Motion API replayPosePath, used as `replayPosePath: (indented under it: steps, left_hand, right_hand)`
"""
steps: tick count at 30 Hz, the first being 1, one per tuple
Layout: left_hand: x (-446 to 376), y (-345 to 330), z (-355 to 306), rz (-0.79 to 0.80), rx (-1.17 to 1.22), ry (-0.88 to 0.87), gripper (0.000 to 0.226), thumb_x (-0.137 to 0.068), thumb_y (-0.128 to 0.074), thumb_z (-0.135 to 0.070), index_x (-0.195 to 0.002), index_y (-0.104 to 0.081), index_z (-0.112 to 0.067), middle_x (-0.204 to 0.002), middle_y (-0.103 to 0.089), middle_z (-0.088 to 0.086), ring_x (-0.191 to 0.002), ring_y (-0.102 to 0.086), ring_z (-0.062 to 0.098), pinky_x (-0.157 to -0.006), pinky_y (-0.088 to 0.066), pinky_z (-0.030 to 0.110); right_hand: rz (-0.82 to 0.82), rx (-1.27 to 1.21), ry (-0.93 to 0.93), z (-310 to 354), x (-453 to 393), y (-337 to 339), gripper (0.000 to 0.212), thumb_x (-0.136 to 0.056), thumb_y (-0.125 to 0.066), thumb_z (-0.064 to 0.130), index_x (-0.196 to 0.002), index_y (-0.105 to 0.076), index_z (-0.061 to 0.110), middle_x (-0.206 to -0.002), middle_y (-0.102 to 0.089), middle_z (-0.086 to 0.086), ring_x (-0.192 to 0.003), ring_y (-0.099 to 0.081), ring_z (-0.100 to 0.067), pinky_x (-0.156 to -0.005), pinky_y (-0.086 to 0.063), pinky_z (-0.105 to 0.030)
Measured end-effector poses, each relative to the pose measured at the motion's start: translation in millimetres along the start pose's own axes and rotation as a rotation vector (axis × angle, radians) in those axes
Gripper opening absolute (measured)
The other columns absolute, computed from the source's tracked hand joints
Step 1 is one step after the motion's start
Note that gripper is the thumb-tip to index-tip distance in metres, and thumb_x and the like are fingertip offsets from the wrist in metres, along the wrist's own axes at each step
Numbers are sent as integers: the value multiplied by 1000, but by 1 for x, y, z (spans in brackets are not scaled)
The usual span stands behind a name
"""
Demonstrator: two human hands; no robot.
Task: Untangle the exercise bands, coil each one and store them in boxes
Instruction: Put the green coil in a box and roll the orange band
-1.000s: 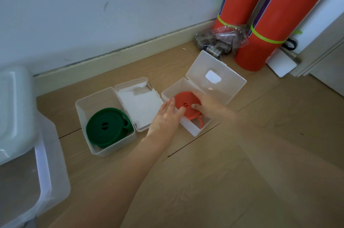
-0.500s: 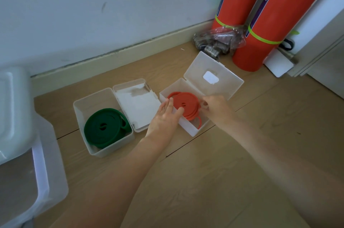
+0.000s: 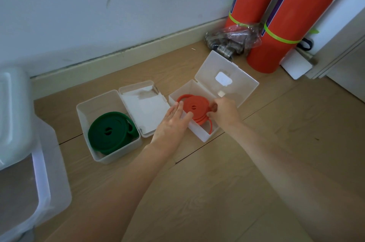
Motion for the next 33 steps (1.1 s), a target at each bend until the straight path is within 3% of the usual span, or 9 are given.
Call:
replayPosePath:
  steps: [5, 10, 12, 15, 23, 25, 27, 30, 33]
  left_hand:
    - [-1, 4, 3, 40, 46, 19, 42, -95, -39, -2, -134, -38, -17, -156, -8, 17, -145, -8, 26, -115, -2, 25]
    - [6, 19, 2, 96, 120, 79, 59, -92, -38, 1, -145, -24, -21, -157, -4, 9, -143, -11, 24, -114, -6, 27]
    - [21, 28, -3, 42, 116, 133, 63, -87, -40, 2, -145, -22, -16, -155, -12, 9, -139, -22, 24, -112, -15, 28]
    - [49, 47, -15, 101, 136, 223, 57, -84, -40, 2, -139, -32, -11, -148, -27, 9, -131, -32, 25, -107, -22, 30]
    - [158, 164, -55, 293, 216, 384, 39, -90, -41, -7, -128, -47, -13, -131, -50, 8, -116, -51, 28, -97, -42, 38]
    - [203, 195, -63, 302, 202, 401, 36, -89, -41, -8, -123, -51, -14, -128, -54, 8, -115, -52, 27, -96, -43, 38]
    - [253, 221, -69, 266, 211, 458, 34, -88, -42, -8, -119, -55, -14, -125, -57, 8, -113, -54, 26, -94, -43, 37]
    - [327, 249, -73, 140, 255, 639, 30, -89, -45, -10, -116, -58, -11, -120, -61, 10, -111, -55, 26, -93, -43, 34]
    - [398, 263, -71, 32, 315, 867, 30, -89, -45, -9, -114, -60, -8, -118, -62, 13, -112, -54, 31, -94, -41, 35]
  right_hand:
    - [72, 5, 3, 3, -5, 4, 23, -81, -57, -5, -101, -68, -1, -98, -69, -16, -98, -62, -29, -88, -47, -34]
    - [-18, -4, -52, -3, 8, 15, 33, -88, -46, 1, -117, -61, 3, -115, -63, -12, -108, -56, -23, -82, -39, -21]
    - [-44, -49, -73, -4, 21, 24, 32, -88, -47, 4, -117, -61, 5, -109, -64, -10, -100, -57, -19, -70, -33, -14]
    - [-49, -80, -72, 6, 47, 37, 30, -88, -48, 4, -115, -61, 4, -105, -66, -15, -102, -58, -28, -76, -40, -24]
    - [379, 304, 51, 98, 168, 76, 35, -89, -49, 5, -124, -48, 4, -116, -56, -13, -103, -55, -30, -79, -45, -33]
    - [421, 315, 82, 140, 206, 84, 26, -89, -44, 6, -114, -52, 5, -102, -56, -14, -83, -57, -26, -64, -46, -28]
    - [446, 253, 84, 183, 247, 88, 16, -88, -38, 6, -95, -52, 4, -91, -58, -15, -74, -59, -25, -68, -50, -27]
    - [488, 134, 161, 239, 302, 77, 27, -88, -39, 8, -107, -56, -1, -102, -64, -19, -91, -67, -32, -86, -54, -41]
    - [583, 36, 250, 275, 361, 45, 29, -89, -41, 9, -111, -58, 1, -102, -67, -19, -91, -68, -30, -83, -56, -43]
Point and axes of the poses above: each hand's wrist, its own x-axis away from the middle knuckle, its own y-axis out of the back of the hand, z = x × y, the point moved 1 cm from there along -x, towards the middle knuckle
